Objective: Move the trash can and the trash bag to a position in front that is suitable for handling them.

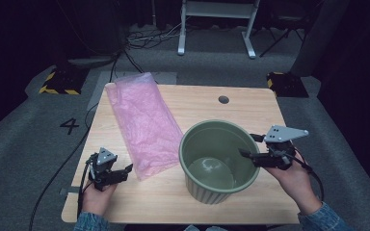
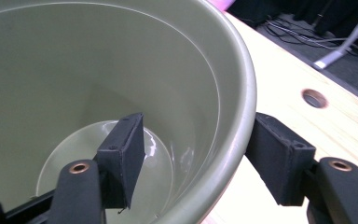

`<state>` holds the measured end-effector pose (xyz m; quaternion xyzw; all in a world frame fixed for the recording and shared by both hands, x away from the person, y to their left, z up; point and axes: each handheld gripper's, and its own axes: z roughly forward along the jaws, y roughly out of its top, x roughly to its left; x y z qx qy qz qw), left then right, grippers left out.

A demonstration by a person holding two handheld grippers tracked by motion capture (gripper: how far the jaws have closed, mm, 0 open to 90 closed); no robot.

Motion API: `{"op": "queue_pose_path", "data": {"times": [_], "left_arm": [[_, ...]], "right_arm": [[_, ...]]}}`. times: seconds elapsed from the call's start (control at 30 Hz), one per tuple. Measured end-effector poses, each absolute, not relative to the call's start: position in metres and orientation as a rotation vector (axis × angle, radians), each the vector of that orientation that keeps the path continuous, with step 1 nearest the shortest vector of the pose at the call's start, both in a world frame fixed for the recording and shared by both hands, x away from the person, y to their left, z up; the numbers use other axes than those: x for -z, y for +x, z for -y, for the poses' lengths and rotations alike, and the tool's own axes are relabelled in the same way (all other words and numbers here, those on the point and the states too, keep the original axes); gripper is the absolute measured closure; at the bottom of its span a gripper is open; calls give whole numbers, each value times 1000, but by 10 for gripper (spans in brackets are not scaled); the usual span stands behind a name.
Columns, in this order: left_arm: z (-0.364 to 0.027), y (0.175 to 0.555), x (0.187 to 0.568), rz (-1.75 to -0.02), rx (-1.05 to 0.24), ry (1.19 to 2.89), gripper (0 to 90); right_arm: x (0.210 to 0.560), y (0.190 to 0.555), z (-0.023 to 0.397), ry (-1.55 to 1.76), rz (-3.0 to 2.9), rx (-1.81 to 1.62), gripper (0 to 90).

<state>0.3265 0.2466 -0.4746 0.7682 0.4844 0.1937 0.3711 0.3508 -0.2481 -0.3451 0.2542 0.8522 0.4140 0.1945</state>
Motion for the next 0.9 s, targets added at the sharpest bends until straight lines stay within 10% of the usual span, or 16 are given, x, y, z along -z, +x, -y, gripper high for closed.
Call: {"op": "queue_pose_path", "data": {"times": [0.9], "left_arm": [[-247, 329, 476, -1253, -484, 1973, 286]], "right_arm": [[331, 348, 296, 799, -2220, -1244, 378]]}}
